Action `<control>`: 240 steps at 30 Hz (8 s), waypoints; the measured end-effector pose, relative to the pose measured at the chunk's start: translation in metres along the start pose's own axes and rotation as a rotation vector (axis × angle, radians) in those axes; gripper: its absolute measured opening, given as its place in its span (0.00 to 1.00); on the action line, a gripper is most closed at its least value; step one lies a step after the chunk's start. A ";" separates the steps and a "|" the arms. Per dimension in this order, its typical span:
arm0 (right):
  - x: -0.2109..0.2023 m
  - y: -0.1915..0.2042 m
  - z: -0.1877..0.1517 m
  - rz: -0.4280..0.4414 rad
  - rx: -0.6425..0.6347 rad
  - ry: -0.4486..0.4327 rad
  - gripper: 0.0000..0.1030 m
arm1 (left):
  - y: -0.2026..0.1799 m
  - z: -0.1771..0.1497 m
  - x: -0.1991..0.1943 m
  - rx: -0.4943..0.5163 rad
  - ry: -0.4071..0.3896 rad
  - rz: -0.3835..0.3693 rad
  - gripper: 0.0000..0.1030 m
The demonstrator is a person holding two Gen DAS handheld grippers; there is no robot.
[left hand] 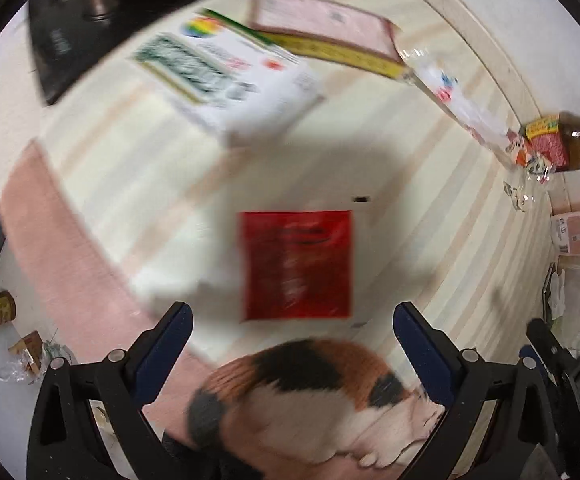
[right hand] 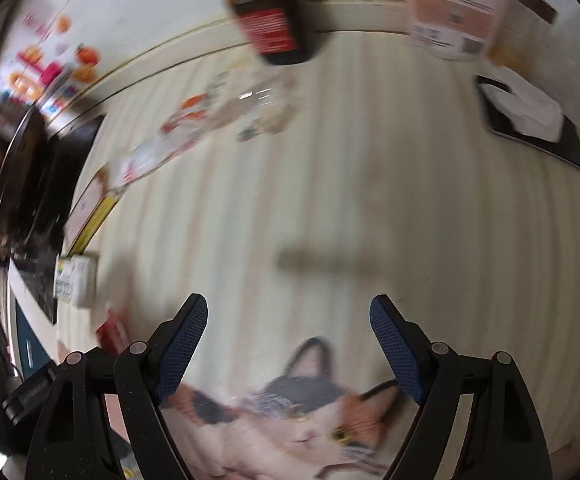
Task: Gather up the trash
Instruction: 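Grasp the red packet with the left tool while the right tool grasps the clear plastic wrapper, then carry packet and wrapper to the wastebasket and open both tools over it, then move both open tools back toward the counter, then grasp the white-green medicine box with the left tool while the right tool grasps the pink box, then carry both boxes to the wastebasket and open both tools to drop them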
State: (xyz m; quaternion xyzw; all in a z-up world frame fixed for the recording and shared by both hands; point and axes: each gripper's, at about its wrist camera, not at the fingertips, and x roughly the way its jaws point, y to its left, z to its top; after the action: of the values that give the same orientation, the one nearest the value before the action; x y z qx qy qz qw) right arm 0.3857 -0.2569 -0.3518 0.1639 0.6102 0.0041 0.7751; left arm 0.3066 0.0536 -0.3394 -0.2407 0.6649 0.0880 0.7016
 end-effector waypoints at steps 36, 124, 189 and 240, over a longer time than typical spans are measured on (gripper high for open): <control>0.061 0.067 0.116 0.149 0.134 -0.097 0.02 | 0.013 -0.007 -0.033 0.090 -0.187 0.232 0.01; 0.172 0.394 -0.487 0.210 -1.339 0.190 0.99 | 0.510 -0.313 0.016 -0.777 -0.274 0.378 1.00; 0.116 0.310 0.064 -0.151 -1.078 0.081 0.99 | 0.070 0.064 -0.034 -0.229 -0.163 0.422 0.62; 0.023 0.403 -0.140 0.320 -0.992 0.204 0.59 | 0.277 -0.095 -0.144 -0.492 -0.395 0.293 0.62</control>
State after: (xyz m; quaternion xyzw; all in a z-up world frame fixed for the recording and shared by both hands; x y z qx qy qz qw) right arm 0.3374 0.1637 -0.2977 -0.1328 0.5746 0.4265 0.6858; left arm 0.0848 0.2796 -0.2605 -0.2827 0.5025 0.3904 0.7178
